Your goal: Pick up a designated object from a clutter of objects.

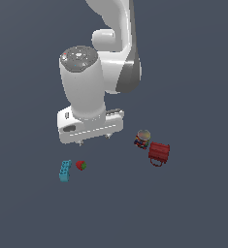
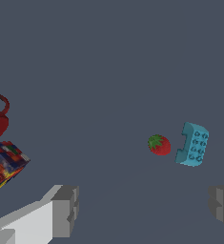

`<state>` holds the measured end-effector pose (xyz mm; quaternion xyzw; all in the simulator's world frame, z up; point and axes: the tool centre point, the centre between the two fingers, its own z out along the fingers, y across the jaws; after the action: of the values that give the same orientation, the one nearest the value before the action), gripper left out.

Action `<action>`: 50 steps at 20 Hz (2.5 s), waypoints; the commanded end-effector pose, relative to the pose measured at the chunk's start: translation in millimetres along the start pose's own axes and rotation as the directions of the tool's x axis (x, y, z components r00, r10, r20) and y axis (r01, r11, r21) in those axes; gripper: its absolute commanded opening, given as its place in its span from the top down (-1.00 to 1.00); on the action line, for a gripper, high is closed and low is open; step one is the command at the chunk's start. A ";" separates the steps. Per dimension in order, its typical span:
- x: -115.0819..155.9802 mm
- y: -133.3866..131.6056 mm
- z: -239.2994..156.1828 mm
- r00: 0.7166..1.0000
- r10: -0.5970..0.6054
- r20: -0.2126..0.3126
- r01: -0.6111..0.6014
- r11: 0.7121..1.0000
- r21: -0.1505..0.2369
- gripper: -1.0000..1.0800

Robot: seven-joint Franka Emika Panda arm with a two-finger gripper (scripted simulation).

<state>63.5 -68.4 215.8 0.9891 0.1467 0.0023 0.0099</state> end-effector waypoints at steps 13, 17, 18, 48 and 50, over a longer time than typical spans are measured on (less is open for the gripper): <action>2.3 64.1 108.0 0.969 -0.245 -0.002 0.245 0.969 0.015 -0.92; 0.0 73.9 127.1 0.959 -0.285 -0.003 0.285 0.959 0.017 -0.92; -0.5 75.7 130.8 0.956 -0.292 -0.004 0.292 0.956 0.018 -0.92; -3.0 81.5 195.0 0.947 -0.320 -0.005 0.320 0.947 0.020 1.00; -3.0 81.5 195.0 0.947 -0.320 -0.005 0.320 0.947 0.020 1.00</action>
<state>85.7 -151.2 23.0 0.9523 0.3051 0.0000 0.0001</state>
